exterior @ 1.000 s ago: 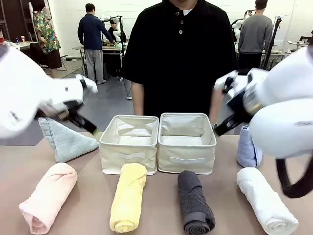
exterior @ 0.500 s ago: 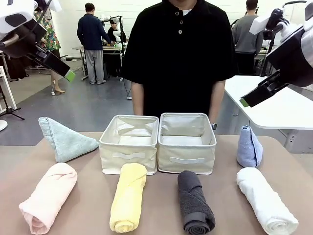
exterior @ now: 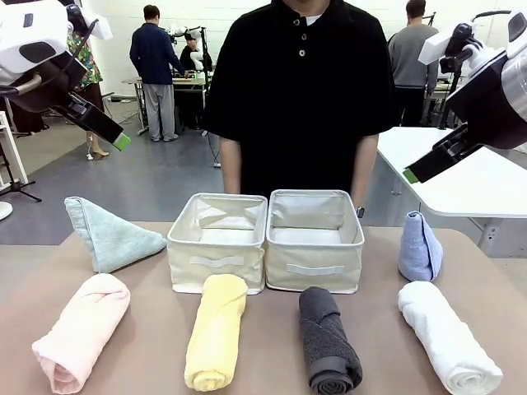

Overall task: Sort the towels based on their folding style.
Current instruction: Pick up one triangle-folded towel and place it in the left Fabric basket.

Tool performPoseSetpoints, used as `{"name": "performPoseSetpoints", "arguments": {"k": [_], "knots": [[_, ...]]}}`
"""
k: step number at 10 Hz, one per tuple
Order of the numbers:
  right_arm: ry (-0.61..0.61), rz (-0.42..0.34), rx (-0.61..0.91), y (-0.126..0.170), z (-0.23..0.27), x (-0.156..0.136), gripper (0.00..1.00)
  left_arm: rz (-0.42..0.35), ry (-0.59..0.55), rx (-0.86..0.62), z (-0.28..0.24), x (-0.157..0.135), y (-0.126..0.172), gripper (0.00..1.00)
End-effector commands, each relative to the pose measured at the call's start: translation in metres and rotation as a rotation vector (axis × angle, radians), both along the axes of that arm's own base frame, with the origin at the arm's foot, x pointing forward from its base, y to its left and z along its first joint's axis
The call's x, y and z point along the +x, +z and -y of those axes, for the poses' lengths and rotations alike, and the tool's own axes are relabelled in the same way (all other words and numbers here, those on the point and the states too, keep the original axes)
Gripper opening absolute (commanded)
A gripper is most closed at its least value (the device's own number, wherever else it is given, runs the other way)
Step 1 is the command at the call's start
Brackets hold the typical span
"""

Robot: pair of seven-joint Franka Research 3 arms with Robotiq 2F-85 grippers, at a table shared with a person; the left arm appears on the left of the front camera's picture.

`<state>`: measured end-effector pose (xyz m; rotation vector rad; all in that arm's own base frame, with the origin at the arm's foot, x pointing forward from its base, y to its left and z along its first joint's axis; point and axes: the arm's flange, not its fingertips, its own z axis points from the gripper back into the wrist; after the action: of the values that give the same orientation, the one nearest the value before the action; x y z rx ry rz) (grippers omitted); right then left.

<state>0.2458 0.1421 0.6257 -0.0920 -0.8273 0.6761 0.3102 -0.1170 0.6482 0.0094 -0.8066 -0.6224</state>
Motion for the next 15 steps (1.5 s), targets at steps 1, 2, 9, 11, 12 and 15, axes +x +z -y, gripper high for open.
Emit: {"name": "performPoseSetpoints", "arguments": {"k": [1,2,9,11,12,15], "knots": [[0.223,-0.204,0.189,0.025,0.02,-0.006,1.0,-0.136,-0.125,-0.236,-0.022,0.012,0.028,1.0],[0.265,-0.221,0.335,0.049,0.05,0.002,1.0,-0.2,-0.211,-0.401,-0.049,0.026,0.056,1.0],[0.434,-0.479,0.88,-0.003,0.295,0.082,1.0,-0.476,-0.392,-0.696,-0.231,0.116,0.041,1.0],[0.458,-0.426,0.893,-0.028,0.331,0.067,1.0,-0.321,-0.542,-0.726,-0.267,0.095,0.024,1.0],[0.485,-0.391,0.9,-0.034,0.342,0.06,1.0,-0.232,-0.617,-0.692,-0.28,0.082,0.021,1.0],[0.624,-0.289,0.855,-0.03,0.351,0.044,1.0,-0.18,-0.586,-0.602,-0.297,0.064,0.021,1.0]]}}
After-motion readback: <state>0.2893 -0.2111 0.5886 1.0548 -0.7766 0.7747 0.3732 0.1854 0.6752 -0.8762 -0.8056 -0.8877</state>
